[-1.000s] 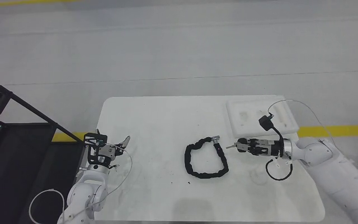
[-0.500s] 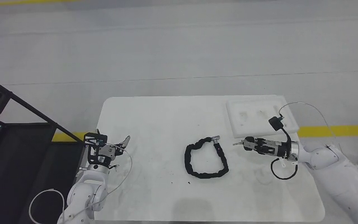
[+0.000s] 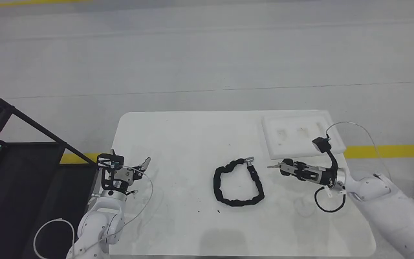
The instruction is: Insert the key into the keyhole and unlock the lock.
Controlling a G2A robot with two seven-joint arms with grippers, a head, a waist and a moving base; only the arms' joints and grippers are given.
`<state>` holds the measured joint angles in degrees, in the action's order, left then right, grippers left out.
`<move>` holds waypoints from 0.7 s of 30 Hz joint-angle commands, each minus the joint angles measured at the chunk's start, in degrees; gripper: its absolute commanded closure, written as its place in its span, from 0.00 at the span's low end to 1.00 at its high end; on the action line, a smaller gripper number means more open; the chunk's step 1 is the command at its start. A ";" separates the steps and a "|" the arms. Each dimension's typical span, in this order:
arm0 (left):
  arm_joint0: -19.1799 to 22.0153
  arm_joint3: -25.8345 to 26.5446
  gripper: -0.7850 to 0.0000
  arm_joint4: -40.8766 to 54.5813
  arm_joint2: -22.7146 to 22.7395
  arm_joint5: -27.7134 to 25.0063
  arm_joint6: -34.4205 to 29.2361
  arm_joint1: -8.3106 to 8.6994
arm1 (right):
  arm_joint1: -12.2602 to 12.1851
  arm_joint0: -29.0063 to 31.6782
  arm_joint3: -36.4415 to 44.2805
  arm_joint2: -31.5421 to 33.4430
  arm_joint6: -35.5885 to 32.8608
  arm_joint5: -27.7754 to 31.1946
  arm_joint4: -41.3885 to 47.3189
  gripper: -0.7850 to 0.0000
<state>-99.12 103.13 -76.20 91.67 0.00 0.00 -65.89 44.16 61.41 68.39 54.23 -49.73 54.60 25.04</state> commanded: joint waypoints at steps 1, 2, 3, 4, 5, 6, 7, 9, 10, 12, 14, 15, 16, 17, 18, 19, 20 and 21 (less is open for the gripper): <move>0.00 0.00 0.00 0.00 0.00 0.00 0.00 0.00 | -1.01 0.89 1.94 -0.36 -0.14 -0.17 1.64 1.00; 0.00 0.00 0.00 0.00 0.00 0.00 0.00 0.00 | -1.57 1.23 2.51 -0.39 -0.07 -0.10 1.98 1.00; 0.00 0.00 0.00 0.00 0.00 0.00 0.00 0.00 | -2.08 1.53 3.06 -0.44 0.07 0.04 2.20 1.00; 0.00 0.00 0.00 0.00 0.00 0.00 0.00 0.00 | -2.57 1.80 3.54 -0.49 0.37 0.33 2.30 1.00; 0.00 0.00 0.00 0.00 0.00 0.00 0.00 0.00 | -3.06 2.06 4.02 -0.59 0.69 0.66 2.20 1.00; 0.00 0.00 0.00 0.00 0.00 0.00 0.00 0.00 | -3.56 2.21 4.37 -0.66 0.99 0.96 1.65 1.00; 0.00 0.00 0.00 0.00 0.00 0.00 0.00 0.00 | -4.07 2.39 4.53 -0.69 1.43 1.39 1.06 1.00; 0.00 0.00 0.00 0.00 0.00 0.00 0.00 0.00 | -4.24 2.47 4.56 -0.68 1.62 1.59 1.02 1.00; 0.00 0.00 0.00 0.00 0.00 0.00 0.00 0.00 | -4.24 2.47 4.56 -0.68 1.62 1.59 1.02 1.00; 0.00 0.00 0.00 0.00 0.00 0.00 0.00 0.00 | -4.24 2.47 4.56 -0.68 1.62 1.59 1.02 1.00; 0.28 0.40 0.00 -0.71 -0.34 -0.83 -0.02 0.03 | -4.24 2.47 4.56 -0.68 1.62 1.59 1.02 1.00; 0.81 0.83 0.00 -1.34 -0.81 -1.82 -0.48 0.05 | -4.24 2.47 4.56 -0.68 1.62 1.59 1.02 1.00; 1.49 1.13 0.00 -1.76 -1.13 -2.36 -1.21 0.05 | -4.24 2.47 4.56 -0.68 1.62 1.59 1.02 1.00; 2.35 1.68 0.00 -2.81 -1.49 -2.15 -1.88 0.04 | -4.24 2.47 4.56 -0.68 1.62 1.59 1.02 1.00; 3.12 2.40 0.00 -3.75 -2.16 -2.14 -2.42 0.00 | -4.24 2.47 4.56 -0.68 1.62 1.59 1.02 1.00; 3.76 2.91 0.00 -3.95 -2.94 -2.74 -3.34 -0.05 | -4.24 2.47 4.56 -0.68 1.62 1.59 1.02 1.00; 4.54 3.71 0.00 -4.25 -3.64 -3.57 -4.41 -0.07 | -4.24 2.47 4.56 -0.68 1.62 1.59 1.02 1.00; 5.26 4.33 0.00 -4.94 -4.11 -3.94 -5.30 -0.09 | -4.24 2.47 4.56 -0.68 1.62 1.59 1.02 1.00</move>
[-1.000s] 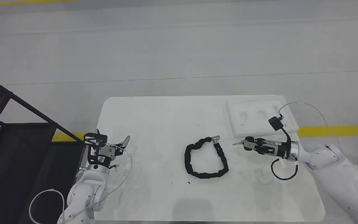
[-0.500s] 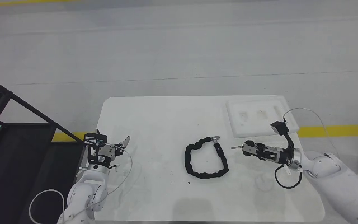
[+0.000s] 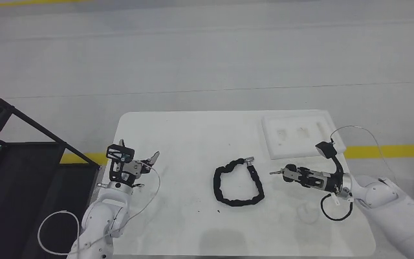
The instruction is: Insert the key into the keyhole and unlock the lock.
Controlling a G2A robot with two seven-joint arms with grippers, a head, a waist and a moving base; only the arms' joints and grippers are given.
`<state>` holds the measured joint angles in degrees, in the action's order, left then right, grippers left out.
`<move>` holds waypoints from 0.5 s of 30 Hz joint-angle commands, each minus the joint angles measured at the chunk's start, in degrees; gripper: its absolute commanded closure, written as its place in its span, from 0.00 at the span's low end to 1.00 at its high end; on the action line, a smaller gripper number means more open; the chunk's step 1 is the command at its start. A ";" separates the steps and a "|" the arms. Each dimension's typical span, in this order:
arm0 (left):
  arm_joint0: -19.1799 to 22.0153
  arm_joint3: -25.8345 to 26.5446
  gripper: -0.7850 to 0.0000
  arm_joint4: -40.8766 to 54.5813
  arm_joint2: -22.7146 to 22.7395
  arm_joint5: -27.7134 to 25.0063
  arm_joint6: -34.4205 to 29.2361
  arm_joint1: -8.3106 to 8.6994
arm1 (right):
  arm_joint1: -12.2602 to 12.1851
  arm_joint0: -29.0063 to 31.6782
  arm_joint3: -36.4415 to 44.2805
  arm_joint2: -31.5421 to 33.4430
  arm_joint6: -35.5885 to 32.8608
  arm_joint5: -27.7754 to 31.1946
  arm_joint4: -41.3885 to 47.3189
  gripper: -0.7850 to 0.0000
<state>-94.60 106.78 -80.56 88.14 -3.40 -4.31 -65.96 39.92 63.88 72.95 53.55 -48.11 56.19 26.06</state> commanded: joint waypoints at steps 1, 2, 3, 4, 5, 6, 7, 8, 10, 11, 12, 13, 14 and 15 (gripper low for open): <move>1.44 1.60 0.00 -1.45 -1.16 -0.72 -1.76 -0.04 | 0.00 0.00 0.00 0.00 0.00 0.00 0.00 1.00; 2.00 2.28 0.00 -2.01 -1.76 -0.71 -2.53 -0.09 | 0.00 0.00 0.00 0.00 0.00 0.00 0.00 1.00; 2.61 2.83 0.00 -2.53 -2.42 -0.90 -3.31 -0.14 | 0.00 0.00 0.00 0.00 0.00 0.00 0.00 1.00; 3.45 3.38 0.00 -3.08 -3.20 -1.27 -4.11 -0.19 | 0.00 0.00 0.00 0.00 0.00 0.00 0.00 1.00; 4.28 3.61 0.00 -3.51 -3.91 -1.41 -4.96 -0.26 | 0.00 0.00 0.00 0.00 0.00 0.00 0.00 1.00; 5.20 3.84 0.00 -4.21 -4.67 -1.51 -5.86 -0.32 | 0.00 0.00 0.00 0.00 0.00 0.00 0.00 1.00; 6.15 4.04 0.00 -4.93 -5.55 -1.58 -6.57 -0.40 | 0.00 0.00 0.00 0.00 0.00 0.00 0.00 1.00; 7.18 4.00 0.00 -5.36 -6.62 -1.86 -7.47 -0.51 | 0.00 0.00 0.00 0.00 0.00 0.00 0.00 1.00; 9.41 3.65 0.00 -6.03 -8.65 -1.93 -9.49 -0.76 | 0.00 0.00 0.00 0.00 0.00 0.00 0.00 1.00; 10.59 3.37 0.00 -6.73 -9.93 -2.11 -10.48 -0.90 | 0.00 0.00 0.00 0.00 0.00 0.00 0.00 1.00; 11.76 3.03 0.00 -7.43 -11.27 -2.24 -11.43 -1.06 | 0.00 0.00 0.00 0.00 0.00 0.00 0.00 1.00; 12.99 2.62 0.00 -7.73 -12.68 -2.48 -12.06 -1.24 | 0.00 0.00 0.00 0.00 0.00 0.00 0.00 1.00; 14.16 2.09 0.00 -8.13 -14.06 -2.68 -12.55 -1.43 | 0.00 0.00 0.00 0.00 0.00 0.00 0.00 1.00; 15.25 1.49 0.00 -8.74 -15.38 -2.76 -12.95 -1.62 | 0.00 0.00 0.00 0.00 0.00 0.00 0.00 1.00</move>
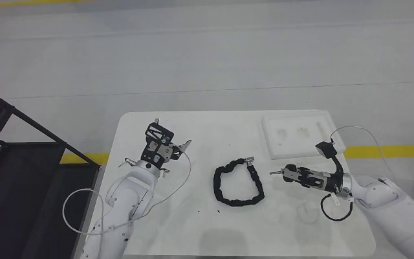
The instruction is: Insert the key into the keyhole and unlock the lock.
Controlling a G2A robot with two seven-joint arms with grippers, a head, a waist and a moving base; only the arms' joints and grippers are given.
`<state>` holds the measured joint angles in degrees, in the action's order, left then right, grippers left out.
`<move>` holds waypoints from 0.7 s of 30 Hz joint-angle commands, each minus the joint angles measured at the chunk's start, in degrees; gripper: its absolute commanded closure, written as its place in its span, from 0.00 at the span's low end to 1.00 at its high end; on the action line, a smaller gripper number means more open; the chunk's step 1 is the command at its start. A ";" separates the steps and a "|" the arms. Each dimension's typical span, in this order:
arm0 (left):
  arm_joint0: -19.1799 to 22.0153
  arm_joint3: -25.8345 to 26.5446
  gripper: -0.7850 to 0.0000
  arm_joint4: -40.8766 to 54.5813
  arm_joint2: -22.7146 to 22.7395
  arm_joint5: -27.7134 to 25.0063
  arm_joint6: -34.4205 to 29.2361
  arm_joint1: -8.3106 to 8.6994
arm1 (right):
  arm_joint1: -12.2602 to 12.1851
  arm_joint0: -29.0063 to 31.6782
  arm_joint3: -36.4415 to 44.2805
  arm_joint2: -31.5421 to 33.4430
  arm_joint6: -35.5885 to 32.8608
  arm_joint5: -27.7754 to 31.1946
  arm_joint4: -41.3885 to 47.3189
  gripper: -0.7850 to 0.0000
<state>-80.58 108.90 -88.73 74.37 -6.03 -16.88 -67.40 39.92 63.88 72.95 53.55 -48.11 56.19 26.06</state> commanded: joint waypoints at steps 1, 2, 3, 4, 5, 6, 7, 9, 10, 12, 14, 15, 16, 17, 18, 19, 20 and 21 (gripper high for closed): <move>2.23 -1.20 0.00 -1.18 -3.13 -0.38 -0.66 -0.39 | 0.00 0.00 0.00 0.00 0.00 0.00 0.00 1.00; 3.17 -1.87 0.00 -1.97 -4.53 -0.31 -0.78 -0.60 | 0.00 0.00 0.00 0.00 0.00 0.00 0.00 1.00; 3.17 -1.87 0.00 -1.97 -4.53 -0.31 -0.78 -0.60 | 0.00 0.00 0.00 0.00 0.00 0.00 0.00 1.00; 3.17 -1.87 0.00 -1.97 -4.53 -0.31 -0.78 -0.60 | 0.00 0.00 0.00 0.00 0.00 0.00 0.00 1.00; 3.17 -1.87 0.00 -1.97 -4.53 -0.31 -0.78 -0.60 | 0.00 0.00 0.00 0.00 0.00 0.00 0.00 1.00; 3.17 -1.87 0.00 -1.97 -4.53 -0.31 -0.78 -0.60 | 0.00 0.00 0.00 0.00 0.00 0.00 0.00 1.00; 3.17 -1.87 0.00 -1.97 -4.53 -0.31 -0.78 -0.60 | 0.00 0.00 0.00 0.00 0.00 0.00 0.00 1.00; 3.17 -1.87 0.00 -1.97 -4.53 -0.31 -0.78 -0.60 | 0.00 0.00 0.00 0.00 0.00 0.00 0.00 1.00; 3.17 -1.87 0.00 -1.97 -4.53 -0.31 -0.78 -0.60 | 0.00 0.00 0.00 0.00 0.00 0.00 0.00 1.00; 3.17 -1.87 0.00 -1.97 -4.53 -0.31 -0.78 -0.60 | 0.00 0.00 0.00 0.00 0.00 0.00 0.00 1.00; 3.17 -1.87 0.00 -1.97 -4.53 -0.31 -0.78 -0.60 | 0.00 0.00 0.00 0.00 0.00 0.00 0.00 1.00; 3.17 -1.87 0.00 -1.97 -4.53 -0.31 -0.78 -0.60 | 0.00 0.00 0.00 0.00 0.00 0.00 0.00 1.00; 3.17 -1.87 0.00 -1.97 -4.53 -0.31 -0.78 -0.60 | 0.00 0.00 0.00 0.00 0.00 0.00 0.00 1.00; 3.17 -1.87 0.00 -1.97 -4.53 -0.31 -0.78 -0.60 | 0.00 0.00 0.00 0.00 0.00 0.00 0.00 1.00; 3.17 -1.87 0.00 -1.97 -4.53 -0.31 -0.78 -0.60 | 0.00 0.00 0.00 0.00 0.00 0.00 0.00 1.00; 3.17 -1.87 0.00 -1.97 -4.53 -0.31 -0.78 -0.60 | 0.00 0.00 0.00 0.00 0.00 0.00 0.00 1.00; 3.17 -1.87 0.00 -1.97 -4.53 -0.31 -0.78 -0.60 | 0.00 0.00 0.00 0.00 0.00 0.00 0.00 1.00; 2.89 -1.75 0.00 -0.86 -4.57 -0.97 -0.51 -0.62 | 0.00 0.00 0.00 0.00 0.00 0.00 0.00 1.00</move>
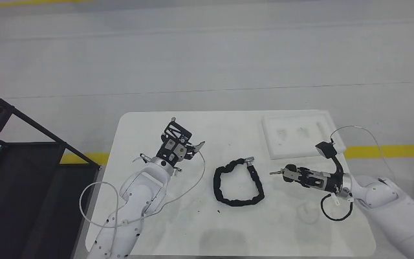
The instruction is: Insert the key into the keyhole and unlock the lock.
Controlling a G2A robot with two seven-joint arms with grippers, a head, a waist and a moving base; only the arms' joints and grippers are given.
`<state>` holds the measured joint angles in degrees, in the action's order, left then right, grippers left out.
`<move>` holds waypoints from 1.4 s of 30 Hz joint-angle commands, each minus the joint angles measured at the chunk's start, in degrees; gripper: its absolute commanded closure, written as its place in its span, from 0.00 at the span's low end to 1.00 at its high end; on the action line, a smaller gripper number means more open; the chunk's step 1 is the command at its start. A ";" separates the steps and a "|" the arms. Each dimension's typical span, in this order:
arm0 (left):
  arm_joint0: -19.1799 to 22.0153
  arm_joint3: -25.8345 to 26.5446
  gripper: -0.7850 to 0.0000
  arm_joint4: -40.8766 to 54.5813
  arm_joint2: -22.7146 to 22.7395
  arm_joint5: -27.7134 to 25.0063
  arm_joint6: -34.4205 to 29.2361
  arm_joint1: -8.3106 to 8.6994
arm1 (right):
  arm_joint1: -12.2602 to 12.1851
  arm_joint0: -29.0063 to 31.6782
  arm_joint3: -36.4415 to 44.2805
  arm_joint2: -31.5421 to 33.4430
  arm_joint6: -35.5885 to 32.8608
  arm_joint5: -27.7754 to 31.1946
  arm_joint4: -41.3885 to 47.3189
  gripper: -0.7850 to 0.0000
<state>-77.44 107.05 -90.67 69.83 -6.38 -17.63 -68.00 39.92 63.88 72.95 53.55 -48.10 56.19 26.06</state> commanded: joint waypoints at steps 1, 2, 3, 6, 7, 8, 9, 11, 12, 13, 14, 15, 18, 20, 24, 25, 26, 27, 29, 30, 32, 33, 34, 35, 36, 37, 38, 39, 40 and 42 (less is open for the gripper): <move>-0.48 0.42 0.00 3.52 0.33 -2.39 0.41 0.00 | 0.00 0.00 0.00 0.00 0.00 0.00 0.00 1.00; -0.43 0.79 0.00 5.96 1.18 -4.68 0.13 0.10 | 0.00 0.00 0.00 0.00 0.00 0.00 0.00 1.00; -0.21 1.10 0.00 7.26 1.93 -7.19 -0.79 0.25 | 0.00 0.00 0.00 0.00 0.00 0.00 0.00 1.00; 1.52 1.85 0.00 11.36 3.34 -13.79 -3.90 0.55 | 0.00 0.00 0.00 0.00 0.00 0.00 0.00 1.00; 2.41 1.96 0.00 12.69 3.33 -16.29 -5.52 0.62 | 0.00 0.00 0.00 0.00 0.00 0.00 0.00 1.00; 3.41 2.13 0.00 14.37 3.35 -18.05 -6.69 0.64 | 0.00 0.00 0.00 0.00 0.00 0.00 0.00 1.00; 4.37 1.92 0.00 16.29 3.27 -19.60 -8.13 0.63 | 0.00 0.00 0.00 0.00 0.00 0.00 0.00 1.00; 6.86 1.64 0.00 18.67 2.79 -22.63 -11.91 0.66 | 0.00 0.00 0.00 0.00 0.00 0.00 0.00 1.00; 8.03 1.39 0.00 19.45 2.31 -23.73 -13.45 0.64 | 0.00 0.00 0.00 0.00 0.00 0.00 0.00 1.00; 9.04 0.97 0.00 20.75 1.60 -25.36 -14.91 0.62 | 0.00 0.00 0.00 0.00 0.00 0.00 0.00 1.00; 10.16 0.57 0.00 21.84 1.28 -26.26 -15.98 0.59 | 0.00 0.00 0.00 0.00 0.00 0.00 0.00 1.00; 11.16 -0.04 0.00 22.14 0.65 -27.28 -17.64 0.59 | 0.00 0.00 0.00 0.00 0.00 0.00 0.00 1.00; 13.91 -1.66 0.00 23.14 -1.22 -30.07 -21.33 0.55 | 0.00 0.00 0.00 0.00 0.00 0.00 0.00 1.00; 16.08 -3.45 0.00 22.75 -2.81 -31.72 -23.21 0.46 | 0.00 0.00 0.00 0.00 0.00 0.00 0.00 1.00; 21.58 -10.39 0.00 28.73 -6.50 -33.56 -25.83 -0.28 | 0.00 0.00 0.00 0.00 0.00 0.00 0.00 1.00; 23.14 -12.15 0.00 30.18 -7.78 -33.79 -26.63 -0.57 | 0.00 0.00 0.00 0.00 0.00 0.00 0.00 1.00; 24.74 -13.75 0.00 31.63 -8.92 -33.68 -27.17 -0.88 | 0.00 0.00 0.00 0.00 0.00 0.00 0.00 1.00; 26.00 -15.49 0.00 33.83 -10.27 -33.58 -27.61 -1.24 | 0.00 0.00 0.00 0.00 0.00 0.00 0.00 1.00; 28.40 -18.62 0.00 38.61 -12.90 -33.92 -28.78 -1.96 | 0.00 0.00 0.00 0.00 0.00 0.00 0.00 1.00; 29.58 -20.10 0.00 39.08 -14.16 -33.55 -29.14 -2.30 | 0.00 0.00 0.00 0.00 0.00 0.00 0.00 1.00; 31.32 -22.99 0.00 40.80 -16.94 -33.30 -29.07 -3.07 | 0.00 0.00 0.00 0.00 0.00 0.00 0.00 1.00; 32.40 -24.36 0.00 40.92 -18.12 -32.94 -29.22 -3.44 | 0.00 0.00 0.00 0.00 0.00 0.00 0.00 1.00; 33.46 -25.54 0.00 40.06 -19.27 -32.22 -29.14 -3.79 | 0.00 0.00 0.00 0.00 0.00 0.00 0.00 1.00; 34.27 -26.81 0.00 39.34 -20.38 -31.48 -28.73 -4.16 | 0.00 0.00 0.00 0.00 0.00 0.00 0.00 1.00; 35.06 -27.97 0.00 38.73 -21.34 -30.74 -28.18 -4.52 | 0.00 0.00 0.00 0.00 0.00 0.00 0.00 1.00; 35.88 -29.16 0.00 37.74 -22.24 -29.36 -27.89 -4.87 | 0.00 0.00 0.00 0.00 0.00 0.00 0.00 1.00; 36.43 -30.45 0.00 37.63 -23.05 -27.64 -27.77 -5.26 | 0.00 0.00 0.00 0.00 0.00 0.00 0.00 1.00; 37.05 -31.26 0.00 37.89 -23.87 -26.71 -27.66 -5.66 | 0.00 0.00 0.00 0.00 0.00 0.00 0.00 1.00; 37.72 -32.20 0.00 38.04 -24.65 -26.31 -27.85 -6.01 | 0.00 0.00 0.00 0.00 0.00 0.00 0.00 1.00; 39.07 -33.72 0.00 36.87 -25.93 -24.87 -27.91 -6.59 | 0.00 0.00 0.00 0.00 0.00 0.00 0.00 1.00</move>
<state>-39.05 74.11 -52.94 44.59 -32.03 -45.52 -74.32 39.92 63.88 72.95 53.55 -48.10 56.19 26.06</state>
